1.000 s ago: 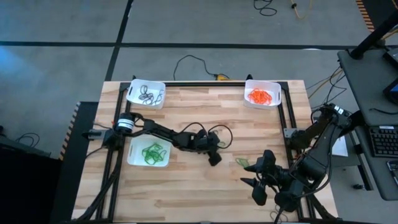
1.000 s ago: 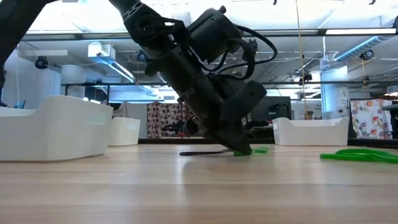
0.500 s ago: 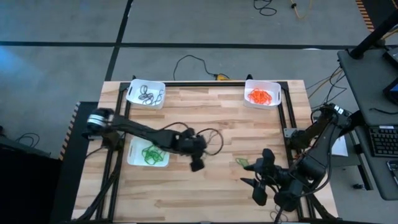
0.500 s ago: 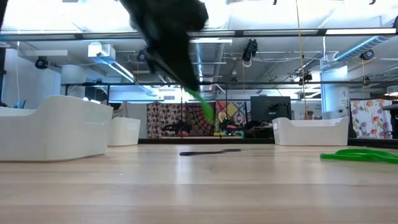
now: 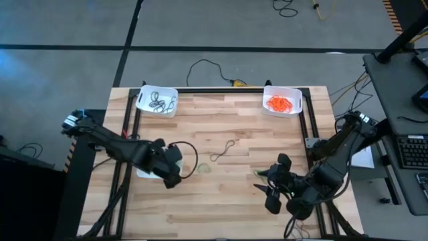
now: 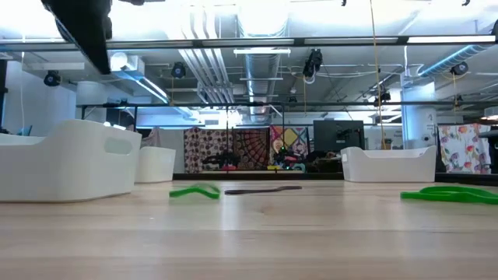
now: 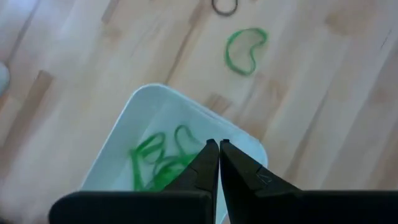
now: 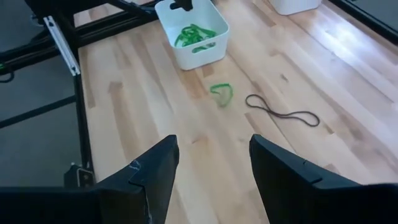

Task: Sort rubber bands into baskets
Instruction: Put the green rubber band into the bottom white bin

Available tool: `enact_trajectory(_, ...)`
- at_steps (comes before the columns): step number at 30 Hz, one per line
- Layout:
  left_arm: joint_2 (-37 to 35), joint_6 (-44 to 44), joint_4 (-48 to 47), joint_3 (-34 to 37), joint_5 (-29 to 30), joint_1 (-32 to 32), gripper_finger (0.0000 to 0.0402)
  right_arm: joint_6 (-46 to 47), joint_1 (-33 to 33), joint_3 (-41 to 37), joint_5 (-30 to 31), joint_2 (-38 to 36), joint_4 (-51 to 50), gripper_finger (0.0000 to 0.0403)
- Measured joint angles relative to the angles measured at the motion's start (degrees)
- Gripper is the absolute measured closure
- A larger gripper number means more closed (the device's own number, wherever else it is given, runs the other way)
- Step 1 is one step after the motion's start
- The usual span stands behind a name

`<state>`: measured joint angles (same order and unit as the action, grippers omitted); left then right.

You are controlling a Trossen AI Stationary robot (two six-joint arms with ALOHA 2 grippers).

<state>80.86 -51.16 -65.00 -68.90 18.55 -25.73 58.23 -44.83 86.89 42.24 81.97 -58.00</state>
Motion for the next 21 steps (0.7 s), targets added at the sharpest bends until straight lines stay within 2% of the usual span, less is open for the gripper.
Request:
enact_trajectory(5,-2.39,-0.10,17.28,6.90,0.40,1.54,0.0401,-0.41,1.65,0.00,-0.07,0.00,0.01,0.0211)
enact_trajectory(9,0.56,4.10,28.06,8.68,-0.14,4.65,0.0385,0.40,1.94,0.00,-0.10,0.00,0.11,0.0211)
enact_trajectory(13,6.64,10.61,33.24,7.64,-3.39,8.03,0.0343,1.78,1.85,-0.02,-0.26,0.00,0.31,0.0211)
enact_trajectory(17,12.93,21.47,35.24,5.78,-4.42,9.36,0.0295,3.29,1.87,-0.02,-0.31,0.00,0.35,0.0211)
enact_trajectory(21,17.83,28.20,35.59,6.23,-5.18,9.50,0.0271,4.99,1.85,-0.02,-0.64,0.00,0.46,0.0211)
